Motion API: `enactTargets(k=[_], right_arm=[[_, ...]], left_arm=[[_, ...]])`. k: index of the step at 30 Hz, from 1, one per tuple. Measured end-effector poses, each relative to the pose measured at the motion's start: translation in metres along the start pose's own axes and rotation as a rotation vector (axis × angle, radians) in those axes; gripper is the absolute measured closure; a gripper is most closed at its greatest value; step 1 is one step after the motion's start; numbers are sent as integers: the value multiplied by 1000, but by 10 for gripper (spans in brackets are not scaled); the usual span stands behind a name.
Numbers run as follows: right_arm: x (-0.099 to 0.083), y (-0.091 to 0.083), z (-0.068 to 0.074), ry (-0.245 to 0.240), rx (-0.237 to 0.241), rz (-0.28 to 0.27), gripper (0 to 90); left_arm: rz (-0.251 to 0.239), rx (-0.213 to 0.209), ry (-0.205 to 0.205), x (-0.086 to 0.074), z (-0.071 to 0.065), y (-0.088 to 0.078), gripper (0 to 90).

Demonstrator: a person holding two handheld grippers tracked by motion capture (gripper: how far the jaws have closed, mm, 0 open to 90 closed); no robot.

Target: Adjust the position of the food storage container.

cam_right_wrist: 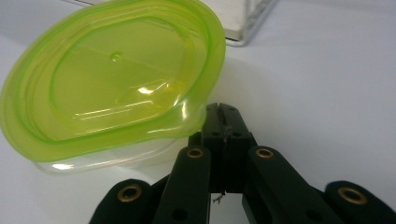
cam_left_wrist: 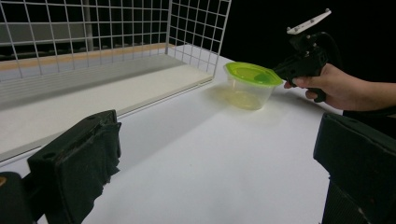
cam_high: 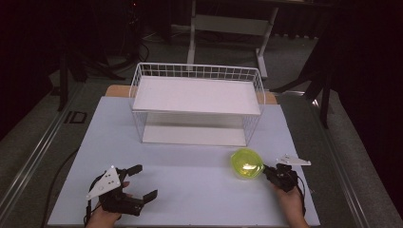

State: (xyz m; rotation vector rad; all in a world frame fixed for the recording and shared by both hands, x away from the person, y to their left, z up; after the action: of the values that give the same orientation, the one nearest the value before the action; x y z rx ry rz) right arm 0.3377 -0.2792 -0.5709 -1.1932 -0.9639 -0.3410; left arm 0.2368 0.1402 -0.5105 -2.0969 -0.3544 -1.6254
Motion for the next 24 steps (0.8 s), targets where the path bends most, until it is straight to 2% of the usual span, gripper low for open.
enactTargets(k=[3, 10, 16, 18, 21, 24], right_arm=[[3, 5, 8, -11, 17, 5, 900], [12, 22, 33, -72, 58, 24, 900], [21, 33, 45, -59, 92, 18, 900], [21, 32, 45, -75, 78, 19, 900], [18, 22, 41, -50, 63, 11, 900], [13, 12, 40, -64, 50, 9, 900]], left_arm=[[1, 0, 0, 0, 0, 0, 16], [7, 3, 5, -1, -1, 1, 15], [7, 4, 9, 0, -1, 0, 15], [6, 5, 7, 0, -1, -1, 16], [2, 7, 5, 0, 0, -1, 15], [3, 7, 5, 0, 0, -1, 16]])
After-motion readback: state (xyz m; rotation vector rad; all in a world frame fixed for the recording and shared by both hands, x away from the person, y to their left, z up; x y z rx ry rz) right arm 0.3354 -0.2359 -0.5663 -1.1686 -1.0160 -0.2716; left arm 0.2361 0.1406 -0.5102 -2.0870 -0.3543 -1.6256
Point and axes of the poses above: each handheld gripper's, and its own axes: y roughly forward along the jaws, x roughly out of its top, z roughly to its left, the point moved 7 cm from there along y, roughly forward along the jaws, and after that the axes turned 8 degrees about -x, right-handed, at the moved point
